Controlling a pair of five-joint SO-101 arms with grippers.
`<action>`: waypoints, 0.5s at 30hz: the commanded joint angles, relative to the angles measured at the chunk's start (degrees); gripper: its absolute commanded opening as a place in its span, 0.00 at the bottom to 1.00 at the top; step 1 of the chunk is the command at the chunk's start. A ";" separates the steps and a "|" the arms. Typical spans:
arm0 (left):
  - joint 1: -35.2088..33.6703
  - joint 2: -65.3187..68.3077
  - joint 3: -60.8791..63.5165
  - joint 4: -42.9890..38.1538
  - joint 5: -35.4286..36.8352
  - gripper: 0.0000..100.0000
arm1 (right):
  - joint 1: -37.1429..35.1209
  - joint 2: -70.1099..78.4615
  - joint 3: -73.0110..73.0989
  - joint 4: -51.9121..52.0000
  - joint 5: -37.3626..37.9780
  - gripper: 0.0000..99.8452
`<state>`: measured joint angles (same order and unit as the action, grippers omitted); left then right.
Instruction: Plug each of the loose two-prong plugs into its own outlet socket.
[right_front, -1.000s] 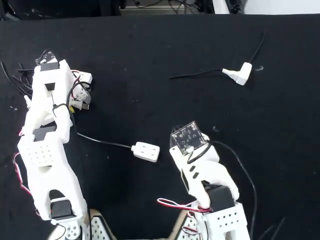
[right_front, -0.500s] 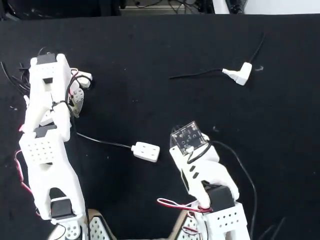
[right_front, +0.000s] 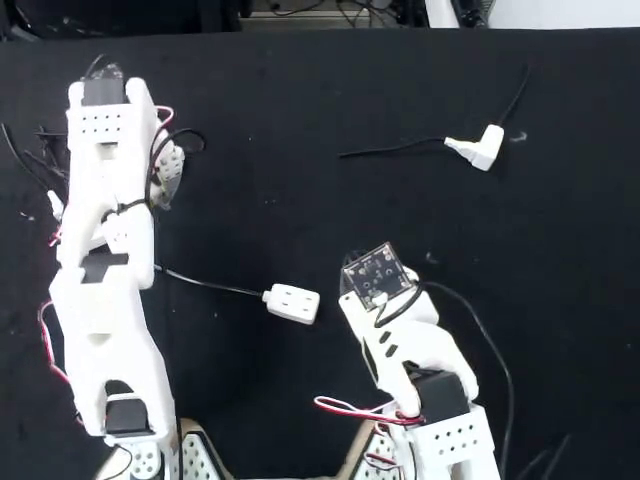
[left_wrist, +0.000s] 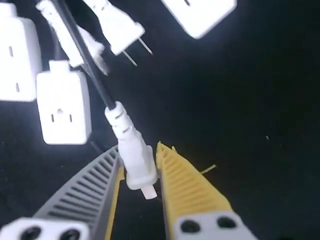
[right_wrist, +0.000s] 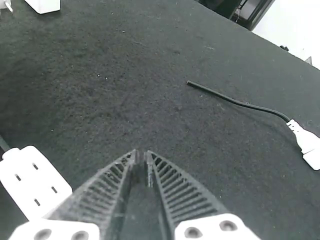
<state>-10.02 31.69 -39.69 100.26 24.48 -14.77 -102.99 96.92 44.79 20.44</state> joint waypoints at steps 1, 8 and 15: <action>1.63 -12.57 4.97 0.53 0.26 0.03 | 0.79 -4.53 -0.48 0.35 0.09 0.01; 9.10 -22.33 16.13 -0.26 -7.03 0.03 | 2.11 -4.97 -0.48 0.35 0.09 0.01; 24.75 -22.33 26.42 -3.34 -23.91 0.03 | 9.23 -5.05 -1.27 -0.62 -0.53 0.01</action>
<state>5.10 12.44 -15.78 99.38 7.43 -8.79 -102.99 96.92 44.79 20.44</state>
